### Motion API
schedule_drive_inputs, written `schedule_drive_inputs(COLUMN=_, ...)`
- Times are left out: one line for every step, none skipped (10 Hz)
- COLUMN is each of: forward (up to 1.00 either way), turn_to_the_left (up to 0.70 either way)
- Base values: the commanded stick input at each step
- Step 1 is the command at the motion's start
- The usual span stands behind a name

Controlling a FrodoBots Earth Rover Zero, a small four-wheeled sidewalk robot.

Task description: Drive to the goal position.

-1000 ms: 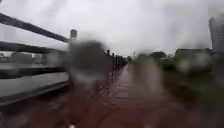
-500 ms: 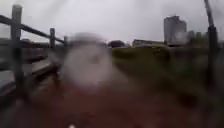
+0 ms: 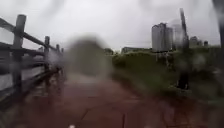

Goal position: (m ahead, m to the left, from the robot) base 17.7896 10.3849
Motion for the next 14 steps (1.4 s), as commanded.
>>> schedule_drive_inputs(forward=1.0, turn_to_the_left=0.0)
schedule_drive_inputs(forward=1.0, turn_to_the_left=0.07)
schedule_drive_inputs(forward=1.0, turn_to_the_left=0.26)
schedule_drive_inputs(forward=1.0, turn_to_the_left=0.4)
schedule_drive_inputs(forward=1.0, turn_to_the_left=0.37)
schedule_drive_inputs(forward=1.0, turn_to_the_left=0.22)
schedule_drive_inputs(forward=1.0, turn_to_the_left=0.05)
schedule_drive_inputs(forward=1.0, turn_to_the_left=0.0)
schedule_drive_inputs(forward=1.0, turn_to_the_left=0.03)
schedule_drive_inputs(forward=1.0, turn_to_the_left=0.1)
schedule_drive_inputs(forward=1.0, turn_to_the_left=0.29)
schedule_drive_inputs(forward=1.0, turn_to_the_left=0.03)
schedule_drive_inputs(forward=1.0, turn_to_the_left=0.0)
schedule_drive_inputs(forward=1.0, turn_to_the_left=0.27)
